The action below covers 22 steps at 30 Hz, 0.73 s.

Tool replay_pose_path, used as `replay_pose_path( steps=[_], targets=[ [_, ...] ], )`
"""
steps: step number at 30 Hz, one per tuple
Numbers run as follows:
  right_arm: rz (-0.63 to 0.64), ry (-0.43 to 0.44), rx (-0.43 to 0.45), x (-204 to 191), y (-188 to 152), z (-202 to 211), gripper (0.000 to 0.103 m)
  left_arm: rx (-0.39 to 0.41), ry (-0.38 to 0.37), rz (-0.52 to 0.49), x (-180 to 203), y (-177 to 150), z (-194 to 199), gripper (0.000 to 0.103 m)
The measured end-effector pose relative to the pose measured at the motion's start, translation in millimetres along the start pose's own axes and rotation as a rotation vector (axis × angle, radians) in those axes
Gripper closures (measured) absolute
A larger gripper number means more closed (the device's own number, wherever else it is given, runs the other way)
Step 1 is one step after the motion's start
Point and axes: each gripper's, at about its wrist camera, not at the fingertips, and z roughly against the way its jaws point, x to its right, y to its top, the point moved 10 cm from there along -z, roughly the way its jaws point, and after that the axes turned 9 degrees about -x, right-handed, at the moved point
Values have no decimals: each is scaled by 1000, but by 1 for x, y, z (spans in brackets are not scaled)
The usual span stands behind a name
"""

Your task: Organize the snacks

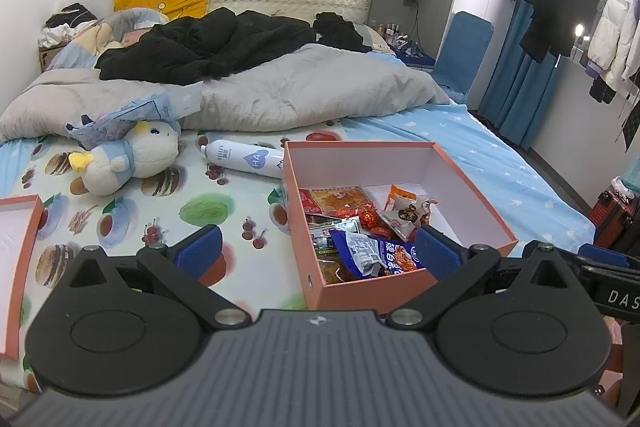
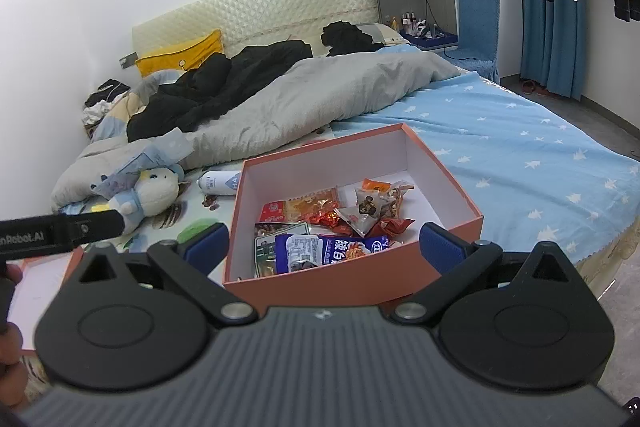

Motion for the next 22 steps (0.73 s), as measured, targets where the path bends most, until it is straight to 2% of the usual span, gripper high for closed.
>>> replay_pose_path(
  steps=[22],
  targets=[
    [0, 5, -1, 1, 0, 1, 0, 1, 0, 1, 1, 0, 0, 0]
  ],
)
